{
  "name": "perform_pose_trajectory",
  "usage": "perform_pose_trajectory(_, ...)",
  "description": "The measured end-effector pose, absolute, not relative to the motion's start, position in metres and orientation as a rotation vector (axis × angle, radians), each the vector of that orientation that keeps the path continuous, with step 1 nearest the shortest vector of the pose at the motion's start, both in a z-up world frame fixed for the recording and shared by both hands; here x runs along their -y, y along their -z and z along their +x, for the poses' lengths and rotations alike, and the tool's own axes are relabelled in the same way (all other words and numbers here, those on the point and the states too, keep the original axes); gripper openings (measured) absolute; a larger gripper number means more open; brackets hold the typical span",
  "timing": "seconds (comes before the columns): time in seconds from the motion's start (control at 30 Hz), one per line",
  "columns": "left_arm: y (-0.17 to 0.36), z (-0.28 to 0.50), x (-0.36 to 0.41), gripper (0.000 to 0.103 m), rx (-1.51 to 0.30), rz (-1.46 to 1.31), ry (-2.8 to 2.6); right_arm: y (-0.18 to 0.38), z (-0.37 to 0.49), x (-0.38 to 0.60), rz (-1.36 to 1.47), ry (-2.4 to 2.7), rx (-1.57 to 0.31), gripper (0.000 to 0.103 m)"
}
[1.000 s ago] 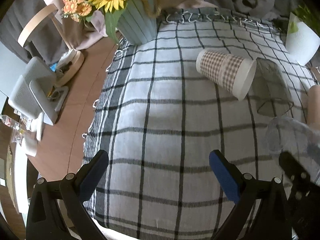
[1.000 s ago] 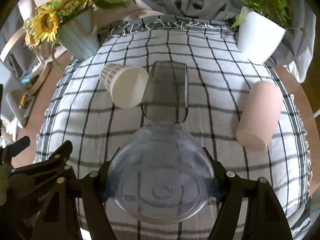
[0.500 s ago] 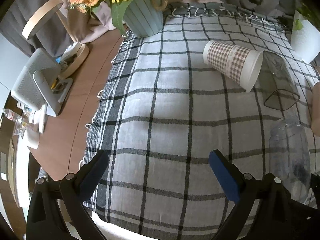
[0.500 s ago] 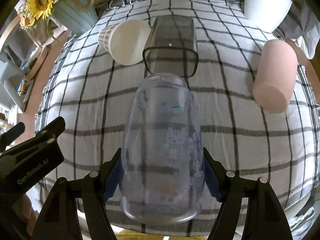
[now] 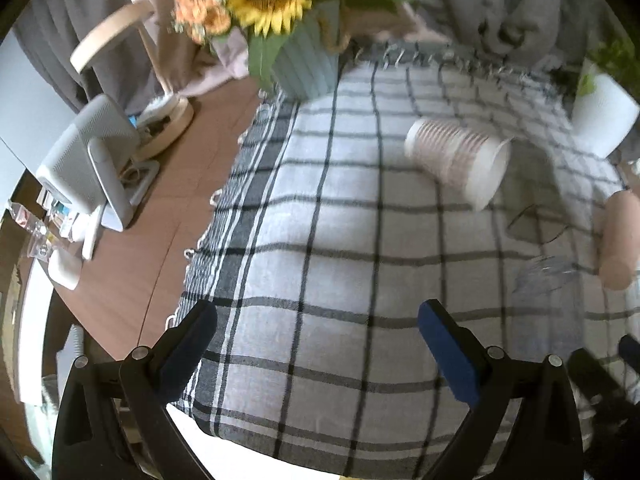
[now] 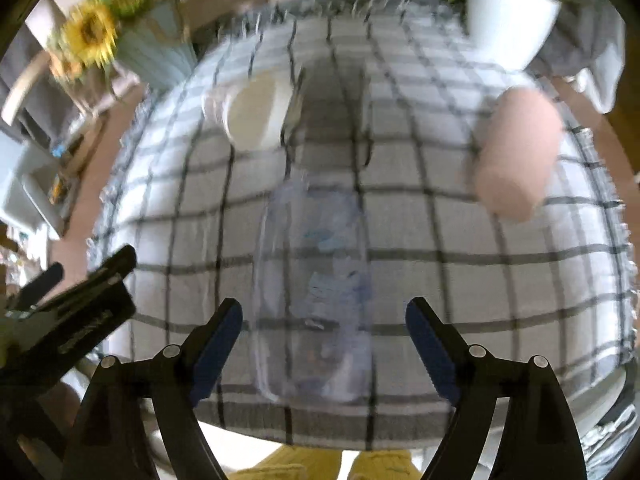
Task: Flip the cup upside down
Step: 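Carry the clear cup beside the glass tumbler and lower it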
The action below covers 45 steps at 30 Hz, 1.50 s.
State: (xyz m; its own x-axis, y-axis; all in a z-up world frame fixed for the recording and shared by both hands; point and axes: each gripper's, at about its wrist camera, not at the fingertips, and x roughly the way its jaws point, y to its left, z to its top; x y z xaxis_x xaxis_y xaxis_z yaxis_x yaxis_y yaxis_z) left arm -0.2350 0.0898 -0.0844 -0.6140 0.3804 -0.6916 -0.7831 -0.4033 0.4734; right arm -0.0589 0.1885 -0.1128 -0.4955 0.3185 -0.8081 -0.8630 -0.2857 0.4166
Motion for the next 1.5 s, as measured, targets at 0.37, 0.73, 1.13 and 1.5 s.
perform_pose_trajectory(0.37, 0.106, -0.161, -0.048, 0.102, -0.843, -0.577, -1.994, 0.096, 0.019, -0.173, -0.687, -1.782, -0.949, 0.089)
perform_pose_trajectory(0.73, 0.163, -0.104, -0.03, 0.102, -0.71, -0.461, -1.96, 0.151, 0.057, -0.16, -0.845, -1.717, -0.857, 0.089)
perform_pose_trajectory(1.13, 0.186, -0.083, -0.04, 0.097, -0.672, -0.312, -2.001, 0.191, 0.076, -0.154, -0.9, -1.706, -0.883, 0.089)
perform_pose_trajectory(1.5, 0.202, -0.075, -0.049, 0.071, -0.718, -0.266, -2.002, 0.197, 0.076, -0.148, -0.913, -1.721, -0.856, 0.089)
